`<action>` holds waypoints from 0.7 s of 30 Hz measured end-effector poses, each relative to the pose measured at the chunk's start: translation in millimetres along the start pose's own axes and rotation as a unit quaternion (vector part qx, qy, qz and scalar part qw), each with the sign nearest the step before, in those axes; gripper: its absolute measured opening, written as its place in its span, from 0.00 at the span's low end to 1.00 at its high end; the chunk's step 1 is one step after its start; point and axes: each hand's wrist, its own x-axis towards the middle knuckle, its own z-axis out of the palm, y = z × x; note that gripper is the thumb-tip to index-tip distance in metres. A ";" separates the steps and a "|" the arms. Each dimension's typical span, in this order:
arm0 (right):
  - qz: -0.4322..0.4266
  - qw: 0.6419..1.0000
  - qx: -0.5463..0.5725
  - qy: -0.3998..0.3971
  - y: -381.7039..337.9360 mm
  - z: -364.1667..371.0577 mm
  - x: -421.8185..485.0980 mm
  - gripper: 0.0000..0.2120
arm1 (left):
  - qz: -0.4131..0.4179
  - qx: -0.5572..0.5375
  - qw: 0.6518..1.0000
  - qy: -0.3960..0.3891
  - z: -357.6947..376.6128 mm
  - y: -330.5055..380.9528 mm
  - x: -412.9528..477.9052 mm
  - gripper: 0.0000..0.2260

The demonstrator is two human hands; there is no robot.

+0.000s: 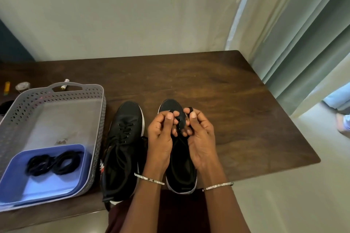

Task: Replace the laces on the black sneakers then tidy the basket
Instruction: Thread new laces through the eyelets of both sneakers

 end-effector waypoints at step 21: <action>0.022 0.999 -0.039 0.020 4.4 -6.6 9.5 0.04 | -0.117 -0.024 0.987 -0.108 -22.6 15.7 17.0 0.09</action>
